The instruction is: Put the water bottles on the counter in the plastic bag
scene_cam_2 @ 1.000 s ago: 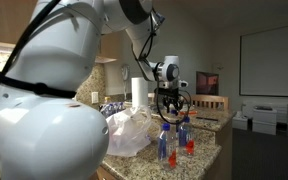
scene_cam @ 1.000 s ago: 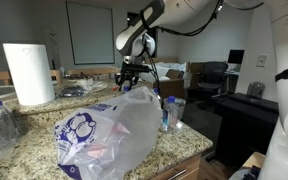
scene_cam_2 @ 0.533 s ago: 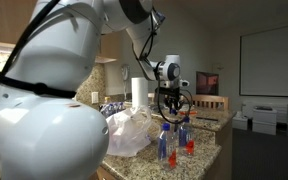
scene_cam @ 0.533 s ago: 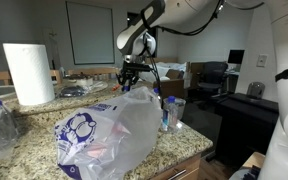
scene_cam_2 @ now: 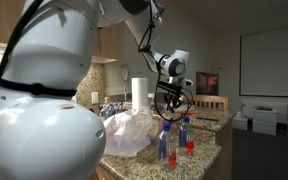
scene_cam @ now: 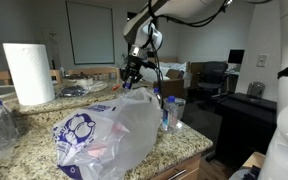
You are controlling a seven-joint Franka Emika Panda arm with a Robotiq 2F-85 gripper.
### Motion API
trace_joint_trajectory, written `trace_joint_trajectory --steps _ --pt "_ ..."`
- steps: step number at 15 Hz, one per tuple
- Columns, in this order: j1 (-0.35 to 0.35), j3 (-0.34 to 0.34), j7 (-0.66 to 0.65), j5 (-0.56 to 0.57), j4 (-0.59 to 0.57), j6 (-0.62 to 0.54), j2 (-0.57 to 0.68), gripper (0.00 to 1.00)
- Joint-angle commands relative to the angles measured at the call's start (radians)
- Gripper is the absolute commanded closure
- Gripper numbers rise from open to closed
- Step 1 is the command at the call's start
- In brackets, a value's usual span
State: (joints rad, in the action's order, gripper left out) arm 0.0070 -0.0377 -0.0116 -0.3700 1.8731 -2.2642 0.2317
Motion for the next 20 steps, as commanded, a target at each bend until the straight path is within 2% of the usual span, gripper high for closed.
trace_joint_trajectory --steps 1,3,5,7,11,15,20 --pt "-0.079 0.003 0.141 -0.164 0.106 0.065 -0.152 0.86" --pt "-0.093 0.035 0.137 -0.168 0.119 0.121 -0.201 0.86" --pt "-0.105 0.062 0.153 -0.182 0.092 0.262 -0.21 0.86" --pt "-0.112 0.086 0.221 -0.24 0.068 0.403 -0.189 0.86" --pt "-0.11 0.106 0.299 -0.307 0.048 0.592 -0.106 0.86" --pt "-0.098 0.076 0.354 -0.353 0.033 0.717 0.008 0.86" --pt "-0.072 -0.007 0.426 -0.412 -0.036 0.85 0.156 0.86"
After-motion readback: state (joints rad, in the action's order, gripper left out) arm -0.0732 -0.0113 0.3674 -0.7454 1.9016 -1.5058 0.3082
